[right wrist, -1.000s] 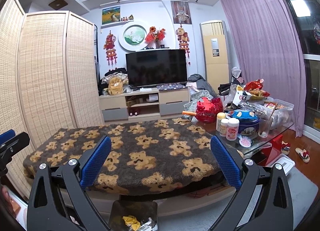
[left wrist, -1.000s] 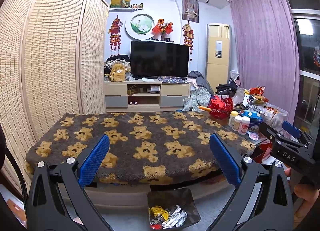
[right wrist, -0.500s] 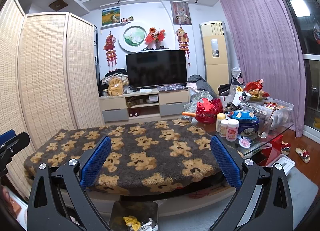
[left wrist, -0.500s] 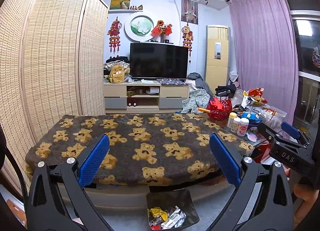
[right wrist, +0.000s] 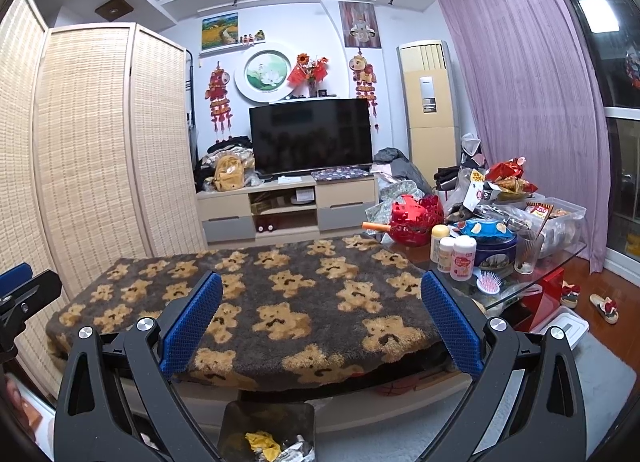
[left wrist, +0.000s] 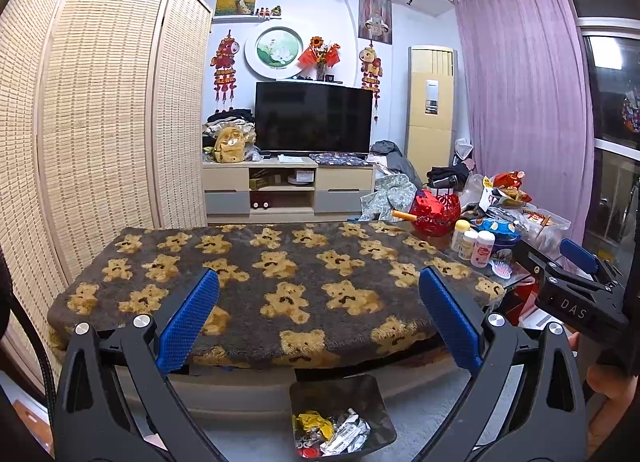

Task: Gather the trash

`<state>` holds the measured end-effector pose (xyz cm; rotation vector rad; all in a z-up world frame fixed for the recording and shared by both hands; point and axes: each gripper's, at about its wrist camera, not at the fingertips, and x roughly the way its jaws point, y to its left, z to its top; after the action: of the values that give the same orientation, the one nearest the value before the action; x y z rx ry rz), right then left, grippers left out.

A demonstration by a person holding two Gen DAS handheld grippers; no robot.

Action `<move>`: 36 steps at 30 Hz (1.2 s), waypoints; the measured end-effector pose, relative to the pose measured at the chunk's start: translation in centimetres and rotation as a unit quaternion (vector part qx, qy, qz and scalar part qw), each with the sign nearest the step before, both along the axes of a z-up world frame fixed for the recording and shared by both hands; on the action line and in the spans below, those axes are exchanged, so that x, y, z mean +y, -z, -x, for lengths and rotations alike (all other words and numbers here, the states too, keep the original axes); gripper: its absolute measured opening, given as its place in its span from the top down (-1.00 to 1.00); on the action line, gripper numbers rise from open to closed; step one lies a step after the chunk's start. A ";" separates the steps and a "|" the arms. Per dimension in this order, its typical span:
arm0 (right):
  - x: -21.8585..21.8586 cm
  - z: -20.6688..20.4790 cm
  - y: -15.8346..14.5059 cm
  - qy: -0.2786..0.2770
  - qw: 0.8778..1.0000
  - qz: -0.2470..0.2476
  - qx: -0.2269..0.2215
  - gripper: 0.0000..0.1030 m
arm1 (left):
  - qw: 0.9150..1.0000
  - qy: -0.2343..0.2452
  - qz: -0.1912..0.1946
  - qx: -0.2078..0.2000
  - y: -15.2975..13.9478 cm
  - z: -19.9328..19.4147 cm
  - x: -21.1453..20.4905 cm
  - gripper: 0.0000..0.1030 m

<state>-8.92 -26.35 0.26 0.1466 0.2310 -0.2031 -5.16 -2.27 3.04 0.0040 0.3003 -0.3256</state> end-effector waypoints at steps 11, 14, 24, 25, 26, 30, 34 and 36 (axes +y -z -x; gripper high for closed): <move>0.1 -0.1 0.1 -0.001 1.000 0.001 0.003 -0.94 | 1.000 0.000 0.001 -0.001 0.1 -0.2 0.1 -0.84; 0.1 -0.2 0.1 0.000 1.000 0.000 0.002 -0.94 | 1.000 0.000 0.000 -0.002 0.0 -0.2 0.1 -0.84; 0.1 -0.3 0.0 0.002 1.000 -0.001 0.002 -0.94 | 1.000 0.001 0.001 -0.002 0.0 -0.2 0.1 -0.84; 0.1 -0.3 0.0 0.002 1.000 -0.001 0.002 -0.93 | 1.000 0.001 0.002 -0.003 0.0 -0.2 0.1 -0.84; 0.1 -0.3 0.1 0.002 1.000 -0.001 0.002 -0.94 | 1.000 0.001 0.002 -0.003 0.0 -0.2 0.1 -0.84; 0.0 -0.3 0.1 0.003 1.000 -0.001 0.003 -0.94 | 1.000 0.001 0.002 -0.003 0.0 -0.2 0.1 -0.84; 0.0 -0.3 0.1 0.002 1.000 -0.001 0.003 -0.94 | 1.000 0.002 0.002 -0.003 0.0 -0.2 0.1 -0.84; 0.0 -0.3 0.1 0.003 1.000 -0.001 0.003 -0.94 | 1.000 0.001 0.002 -0.003 0.0 -0.2 0.1 -0.84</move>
<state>-8.64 -26.33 0.20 0.1489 0.2369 -0.2083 -4.96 -2.16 3.05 0.0022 0.2937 -0.3280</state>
